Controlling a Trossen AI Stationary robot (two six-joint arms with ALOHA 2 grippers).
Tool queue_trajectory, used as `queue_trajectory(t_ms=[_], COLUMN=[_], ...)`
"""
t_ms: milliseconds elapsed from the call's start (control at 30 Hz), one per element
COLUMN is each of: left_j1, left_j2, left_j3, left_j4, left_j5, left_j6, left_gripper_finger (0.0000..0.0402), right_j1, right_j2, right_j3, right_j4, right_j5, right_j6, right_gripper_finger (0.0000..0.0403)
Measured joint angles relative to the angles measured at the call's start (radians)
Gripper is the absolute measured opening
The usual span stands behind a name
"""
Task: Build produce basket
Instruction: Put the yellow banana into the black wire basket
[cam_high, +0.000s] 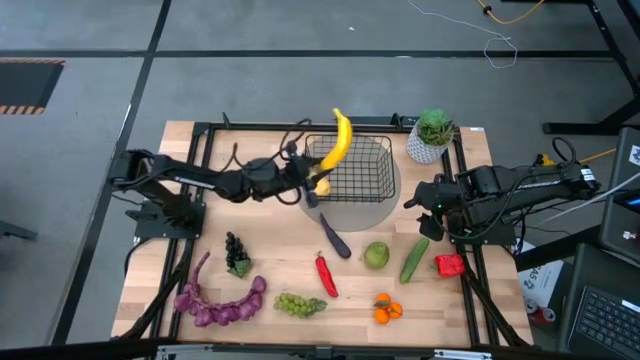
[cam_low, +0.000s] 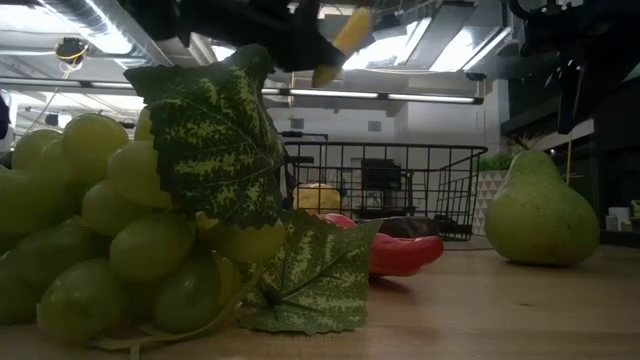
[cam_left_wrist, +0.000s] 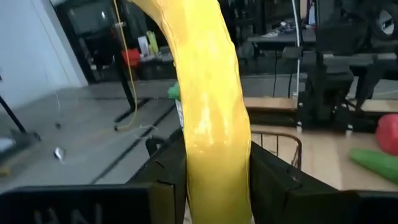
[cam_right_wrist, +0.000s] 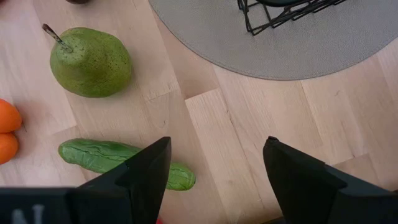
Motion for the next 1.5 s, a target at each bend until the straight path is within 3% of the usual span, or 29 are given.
queue_trajectory(t_ms=[433, 1100, 1500], left_j1=[0.000, -0.009, -0.009], left_j2=[0.194, 0.220, 0.220], left_j3=[0.078, 0.115, 0.115], left_j4=[0.061, 0.024, 0.024], left_j5=[-0.003, -0.003, -0.003], left_j6=[0.048, -0.024, -0.031], left_gripper_finger=[0.0117, 0.0127, 0.0207], right_j1=[0.000, 0.000, 0.000], right_j2=[0.000, 0.000, 0.000], right_j3=[0.000, 0.000, 0.000], right_j4=[0.000, 0.000, 0.000], right_j5=[0.000, 0.000, 0.000], right_j6=[0.000, 0.000, 0.000], right_gripper_finger=[0.0255, 0.0255, 0.0255])
